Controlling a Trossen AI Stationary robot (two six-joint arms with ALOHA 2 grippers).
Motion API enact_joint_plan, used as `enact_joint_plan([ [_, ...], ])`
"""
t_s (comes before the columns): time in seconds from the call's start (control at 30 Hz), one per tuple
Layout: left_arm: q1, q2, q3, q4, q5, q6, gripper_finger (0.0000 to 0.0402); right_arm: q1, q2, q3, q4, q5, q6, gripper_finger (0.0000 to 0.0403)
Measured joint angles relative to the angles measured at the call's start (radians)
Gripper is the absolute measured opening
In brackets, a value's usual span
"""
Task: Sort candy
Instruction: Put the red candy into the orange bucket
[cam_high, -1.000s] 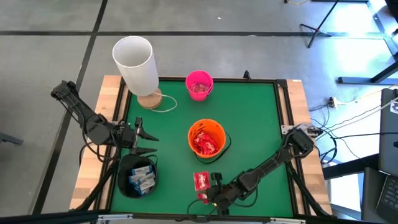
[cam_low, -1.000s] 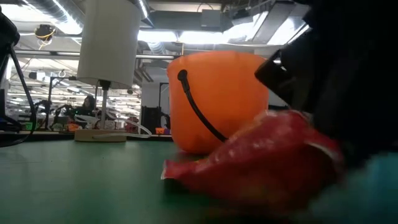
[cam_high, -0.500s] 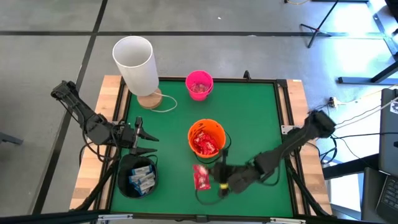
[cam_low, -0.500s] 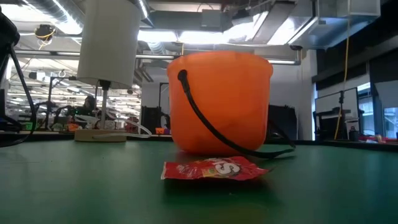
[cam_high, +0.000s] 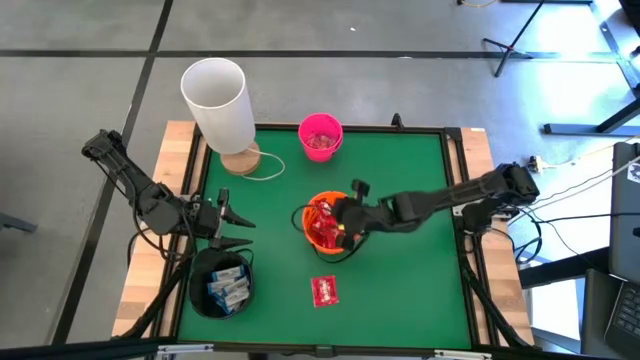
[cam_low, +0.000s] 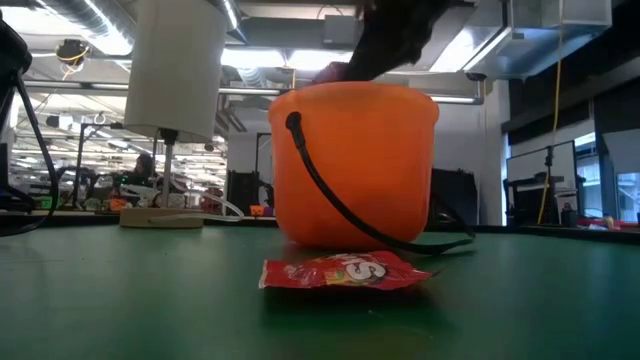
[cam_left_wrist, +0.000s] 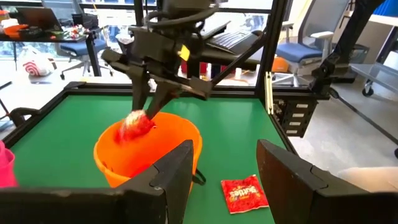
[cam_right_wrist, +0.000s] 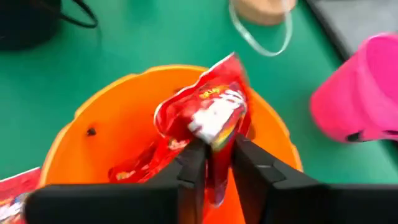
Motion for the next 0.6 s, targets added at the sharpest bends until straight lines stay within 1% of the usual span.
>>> enact_joint_plan([
  [0.03,0.0,0.0,0.0,-0.002,0.0,0.0,0.0167,-0.014,-0.002,0.0,-0.004,-0.032,-0.001,0.0078],
  [0.1,0.0,0.0,0.0,-0.007,0.0,0.0,0.0167,-0.029,-0.004,0.0,-0.005,-0.061,-0.002,0.0103],
  [0.3,0.0,0.0,0.0,-0.044,0.0,-0.013,0.0167,-0.026,-0.004,0.0,-0.008,-0.06,-0.038,0.0192],
  [0.37,0.0,0.0,0.0,-0.058,0.0,-0.025,0.0167,-0.015,-0.005,0.0,-0.005,-0.084,-0.053,0.0214],
  [0.47,0.0,0.0,0.0,-0.072,0.0,-0.025,0.0167,0.016,-0.015,0.0,0.023,-0.121,-0.092,0.0233],
  [0.6,0.0,0.0,0.0,-0.073,-0.016,-0.025,0.0167,0.096,-0.001,0.001,0.115,-0.156,-0.162,0.0235],
])
